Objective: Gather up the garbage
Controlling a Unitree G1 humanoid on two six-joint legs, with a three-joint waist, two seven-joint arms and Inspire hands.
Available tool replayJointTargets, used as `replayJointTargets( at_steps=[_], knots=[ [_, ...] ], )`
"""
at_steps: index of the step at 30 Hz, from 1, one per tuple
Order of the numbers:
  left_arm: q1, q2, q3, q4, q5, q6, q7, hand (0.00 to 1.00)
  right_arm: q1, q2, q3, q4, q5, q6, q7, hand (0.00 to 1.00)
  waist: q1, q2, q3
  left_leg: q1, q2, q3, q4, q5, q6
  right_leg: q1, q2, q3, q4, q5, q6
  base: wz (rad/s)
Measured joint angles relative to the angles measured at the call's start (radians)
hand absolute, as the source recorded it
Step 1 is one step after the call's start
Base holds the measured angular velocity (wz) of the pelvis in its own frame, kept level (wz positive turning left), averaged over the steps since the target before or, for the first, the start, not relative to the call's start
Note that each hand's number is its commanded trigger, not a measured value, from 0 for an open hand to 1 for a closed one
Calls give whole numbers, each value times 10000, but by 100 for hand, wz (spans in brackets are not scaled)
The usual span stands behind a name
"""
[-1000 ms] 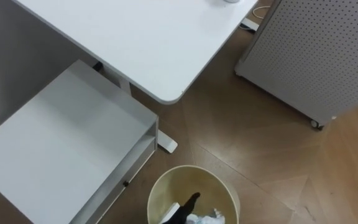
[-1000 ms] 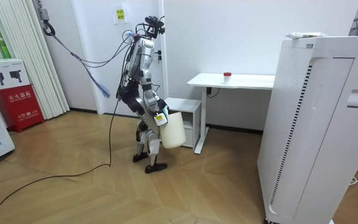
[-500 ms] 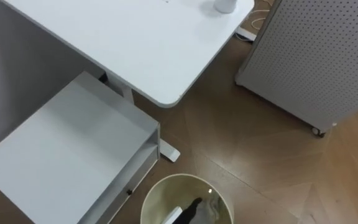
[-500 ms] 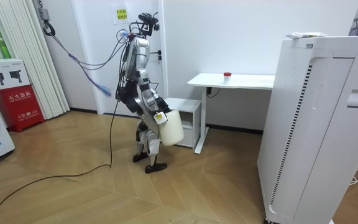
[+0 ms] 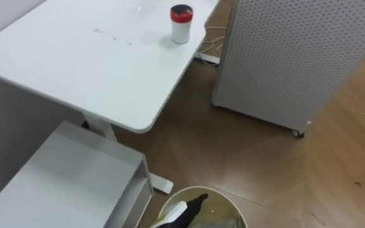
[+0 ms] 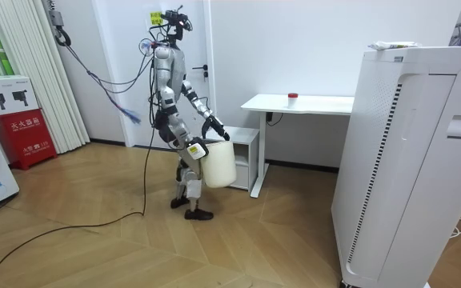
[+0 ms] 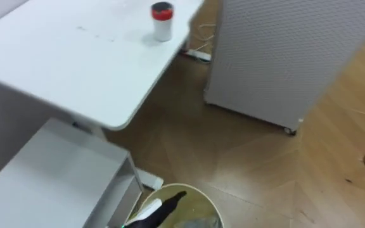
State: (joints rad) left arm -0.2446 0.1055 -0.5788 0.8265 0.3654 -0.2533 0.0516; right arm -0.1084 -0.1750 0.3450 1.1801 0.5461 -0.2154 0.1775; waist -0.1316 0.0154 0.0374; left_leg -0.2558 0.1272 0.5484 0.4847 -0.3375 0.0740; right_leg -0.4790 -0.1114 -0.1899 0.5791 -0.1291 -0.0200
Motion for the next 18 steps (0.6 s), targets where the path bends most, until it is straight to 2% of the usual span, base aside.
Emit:
replayJointTargets(
  at_steps=[1,2,4,5,7,8,10,11,13,14,15,16,17,18],
  knots=[
    [182,71,71,-480,6,0,64,0,145,-152,-26,-1,2,-2,2,100,32,81,-55,279,-23,230,-225,47,-69,381,-218,-73,150,-411,237,-53],
    [264,134,130,-775,3,-10,76,0,191,-188,-65,0,5,-2,-4,100,31,82,-58,361,-42,245,-269,73,-111,556,-247,-78,60,-548,287,-24],
    [573,334,532,-1506,3,-250,248,0,299,-197,-181,-14,17,-15,-12,100,20,-9,-100,557,-186,211,-478,175,-263,856,-184,-102,-452,-750,49,-20],
    [633,350,618,-1630,3,-280,284,0,294,-201,-227,-11,31,-15,-27,100,26,-6,-102,597,-201,163,-520,189,-285,872,-150,-107,-529,-740,32,-21],
    [861,484,723,-2291,32,-293,307,0,348,-200,-396,-12,-56,-16,8,100,-28,-21,-114,661,-213,-224,-546,224,-347,1041,-35,-170,-729,-730,-19,-9],
    [1011,651,763,-2786,235,-365,355,0,416,-204,-543,-11,-193,-18,99,100,-32,-32,-118,785,-169,-420,-543,253,-398,1298,70,-247,-961,-707,-51,4],
    [1340,699,1030,-3499,451,-685,688,0,653,-241,-784,-9,-448,-41,134,100,-20,-53,-135,1140,-94,-861,-519,274,-443,1939,223,-392,-1345,-705,-59,9],
    [1441,703,1108,-3747,445,-697,766,0,698,-242,-855,-10,-520,-46,150,100,-9,-60,-137,1232,-77,-911,-505,273,-447,2057,257,-396,-1409,-709,-64,0],
    [2000,850,1612,-5005,388,-800,971,0,838,-257,-1052,0,-568,-47,197,100,255,-146,-158,1547,-37,-1116,-399,257,-478,2288,431,-266,-1477,-760,-105,-29],
    [2104,860,1776,-5243,388,-818,1010,0,872,-270,-1055,-3,-565,-46,201,100,368,-171,-145,1644,-65,-1339,-402,245,-499,2355,472,-196,-1482,-768,-119,-57],
    [2293,844,2108,-5680,412,-823,1186,0,916,-274,-1054,2,-588,-46,211,100,568,-222,-153,1754,-212,-2082,-401,241,-506,2443,596,19,-1482,-785,-148,-58],
    [2510,871,2490,-6129,417,-827,1367,0,920,-269,-1054,6,-712,-46,239,100,596,-264,-162,1882,-355,-2762,-401,223,-538,2549,678,136,-1489,-805,-183,-56],
    [2609,868,2674,-6313,407,-840,1447,0,923,-269,-1054,6,-808,-46,262,100,603,-296,-164,1959,-395,-2991,-423,222,-539,2601,711,242,-1487,-809,-190,-48],
    [2718,893,2974,-6566,399,-942,1637,0,956,-270,-1054,6,-874,-46,283,100,629,-354,-188,2096,-494,-3420,-520,234,-559,2729,783,408,-1490,-818,-205,-35]
  ],
)
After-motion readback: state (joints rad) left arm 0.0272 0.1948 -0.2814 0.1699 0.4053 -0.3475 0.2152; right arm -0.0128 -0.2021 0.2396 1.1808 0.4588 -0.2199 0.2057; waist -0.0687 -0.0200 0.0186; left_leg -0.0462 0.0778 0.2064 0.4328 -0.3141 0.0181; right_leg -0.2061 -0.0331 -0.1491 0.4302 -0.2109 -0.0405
